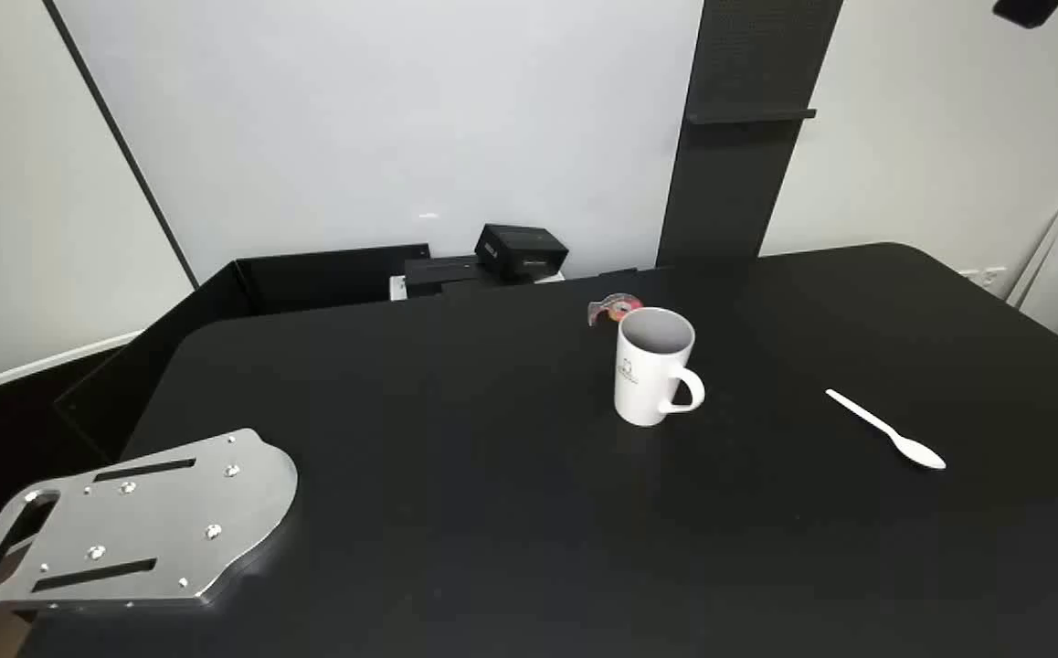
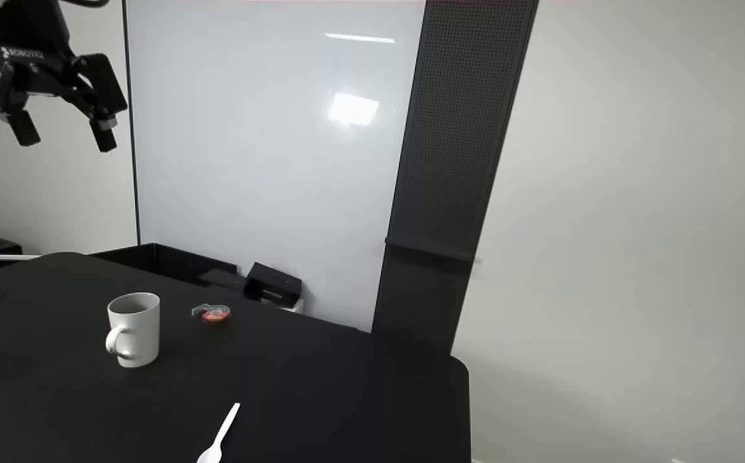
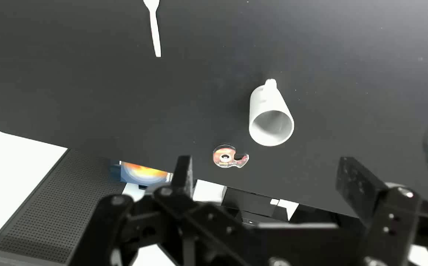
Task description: Place the white spoon inside the mug
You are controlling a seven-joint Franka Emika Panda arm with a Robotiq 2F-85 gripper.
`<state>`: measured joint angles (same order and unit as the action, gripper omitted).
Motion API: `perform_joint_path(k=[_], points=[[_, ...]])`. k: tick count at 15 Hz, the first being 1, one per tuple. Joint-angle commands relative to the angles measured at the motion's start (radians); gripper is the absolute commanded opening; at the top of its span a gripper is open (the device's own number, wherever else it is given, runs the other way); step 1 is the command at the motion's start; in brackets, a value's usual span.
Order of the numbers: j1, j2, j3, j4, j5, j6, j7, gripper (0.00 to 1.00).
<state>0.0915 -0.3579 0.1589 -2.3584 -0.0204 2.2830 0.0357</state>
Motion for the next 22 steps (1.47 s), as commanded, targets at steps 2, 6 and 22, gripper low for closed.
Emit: perform_joint_path(k=[2,6,22], points=[[0.010,0.001,-0.009,0.002,-0.005,-0.003,0.004,1.00],[0.010,0.001,-0.009,0.002,-0.005,-0.003,0.004,1.00],[-0.069,0.065,-0.118,-0.027,-0.012,0.159,-0.035,1.00]])
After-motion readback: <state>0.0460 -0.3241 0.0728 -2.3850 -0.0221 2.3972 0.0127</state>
